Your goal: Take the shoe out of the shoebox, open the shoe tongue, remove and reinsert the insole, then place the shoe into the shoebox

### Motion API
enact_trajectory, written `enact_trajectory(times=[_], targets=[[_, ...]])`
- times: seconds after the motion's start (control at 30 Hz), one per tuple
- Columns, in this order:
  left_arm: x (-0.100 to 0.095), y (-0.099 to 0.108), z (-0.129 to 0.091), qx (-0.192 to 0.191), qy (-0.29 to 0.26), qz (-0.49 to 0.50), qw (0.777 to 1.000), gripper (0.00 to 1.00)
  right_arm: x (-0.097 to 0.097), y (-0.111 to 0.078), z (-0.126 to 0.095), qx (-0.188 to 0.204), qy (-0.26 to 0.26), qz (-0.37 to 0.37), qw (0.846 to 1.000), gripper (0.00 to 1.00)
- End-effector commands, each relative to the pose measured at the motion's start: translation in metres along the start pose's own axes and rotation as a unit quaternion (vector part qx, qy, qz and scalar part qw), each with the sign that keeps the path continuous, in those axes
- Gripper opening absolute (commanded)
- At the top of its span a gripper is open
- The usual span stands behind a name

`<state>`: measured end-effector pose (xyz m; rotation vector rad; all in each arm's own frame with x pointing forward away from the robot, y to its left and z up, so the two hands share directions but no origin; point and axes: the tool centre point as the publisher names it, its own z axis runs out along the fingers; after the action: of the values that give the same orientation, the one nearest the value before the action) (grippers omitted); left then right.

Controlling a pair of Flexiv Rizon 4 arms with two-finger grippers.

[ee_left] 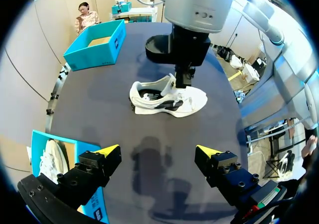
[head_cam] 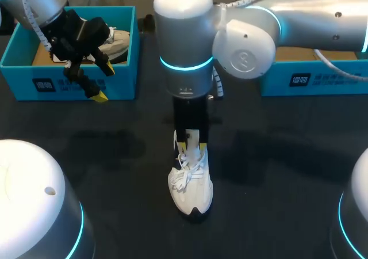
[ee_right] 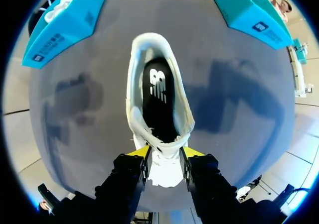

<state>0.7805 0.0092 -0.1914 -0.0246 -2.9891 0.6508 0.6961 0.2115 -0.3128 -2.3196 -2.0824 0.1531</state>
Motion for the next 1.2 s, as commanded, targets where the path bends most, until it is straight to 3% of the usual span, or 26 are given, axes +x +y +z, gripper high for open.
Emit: enact_trajectory(times=[0.03, 0.3, 0.6, 0.87, 1.03, 1.2], targets=[[0.001, 0.0, 0.0, -0.002, -0.001, 0.0, 1.0, 1.0, 0.003, 0.011, 0.005, -0.004, 0.004, -0.01, 1.0, 0.37], [0.001, 0.0, 0.0, -0.002, -0.001, 0.0, 1.0, 1.0, -0.002, 0.028, 0.021, 0.0, 0.014, -0.022, 1.0, 0.36], [0.001, 0.0, 0.0, -0.002, -0.001, 0.0, 1.0, 1.0, -0.003, 0.028, -0.007, -0.025, -0.015, -0.027, 0.999, 0.37], [0.001, 0.0, 0.0, -0.002, -0.001, 0.0, 1.0, 1.0, 0.0, 0.045, 0.013, -0.031, 0.003, -0.042, 0.999, 0.34], [0.001, 0.0, 0.0, -0.002, -0.001, 0.0, 1.0, 1.0, -0.001, 0.049, 0.024, -0.025, 0.01, -0.046, 0.999, 0.27], [0.001, 0.0, 0.0, -0.002, -0.001, 0.0, 1.0, 1.0, -0.003, 0.046, 0.014, -0.037, 0.009, -0.044, 0.998, 0.32]])
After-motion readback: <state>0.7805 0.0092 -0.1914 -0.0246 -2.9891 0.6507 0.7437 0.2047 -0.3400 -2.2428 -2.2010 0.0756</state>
